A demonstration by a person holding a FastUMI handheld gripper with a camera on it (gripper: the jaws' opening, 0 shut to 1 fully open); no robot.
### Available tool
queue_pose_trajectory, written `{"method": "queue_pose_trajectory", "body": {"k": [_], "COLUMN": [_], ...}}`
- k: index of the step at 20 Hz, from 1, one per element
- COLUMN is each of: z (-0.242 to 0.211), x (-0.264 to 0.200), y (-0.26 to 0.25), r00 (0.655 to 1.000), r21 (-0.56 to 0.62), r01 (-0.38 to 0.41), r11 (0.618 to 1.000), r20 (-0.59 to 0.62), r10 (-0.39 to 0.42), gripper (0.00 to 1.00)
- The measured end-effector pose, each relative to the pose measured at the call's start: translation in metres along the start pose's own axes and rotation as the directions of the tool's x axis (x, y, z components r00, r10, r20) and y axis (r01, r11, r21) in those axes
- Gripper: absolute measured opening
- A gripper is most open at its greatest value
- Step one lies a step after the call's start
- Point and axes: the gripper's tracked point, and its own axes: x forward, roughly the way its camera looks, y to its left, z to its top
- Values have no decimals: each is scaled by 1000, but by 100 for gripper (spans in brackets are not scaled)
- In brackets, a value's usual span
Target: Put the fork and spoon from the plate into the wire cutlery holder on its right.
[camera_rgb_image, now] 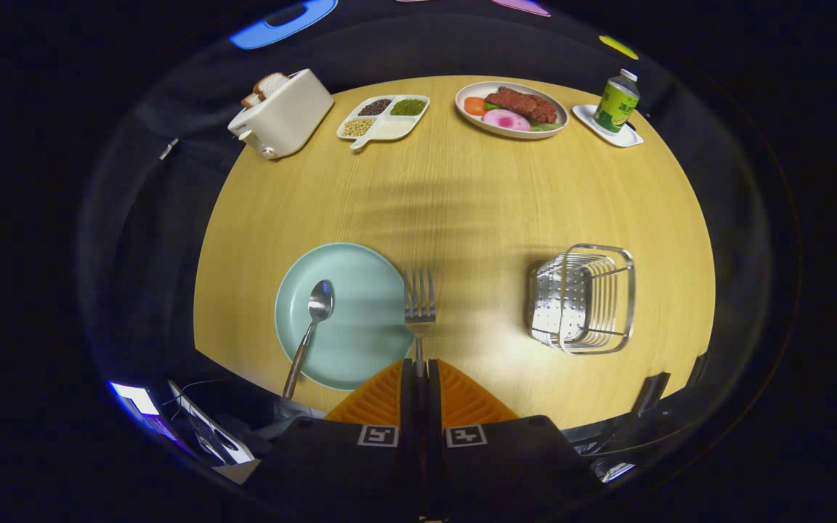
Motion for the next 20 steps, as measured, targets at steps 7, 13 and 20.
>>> {"method": "queue_pose_trajectory", "body": {"k": [7,13,20], "z": [4,0,0], "x": [-45,-29,-2], "y": [-85,-129,-142], "r00": [997,992,984], "r21": [32,36,-16], "r01": [81,105,94], "r11": [996,994,995], "r20": [-3,-74,-150], "r10": [-81,-102,-95], "gripper": [9,9,9]}}
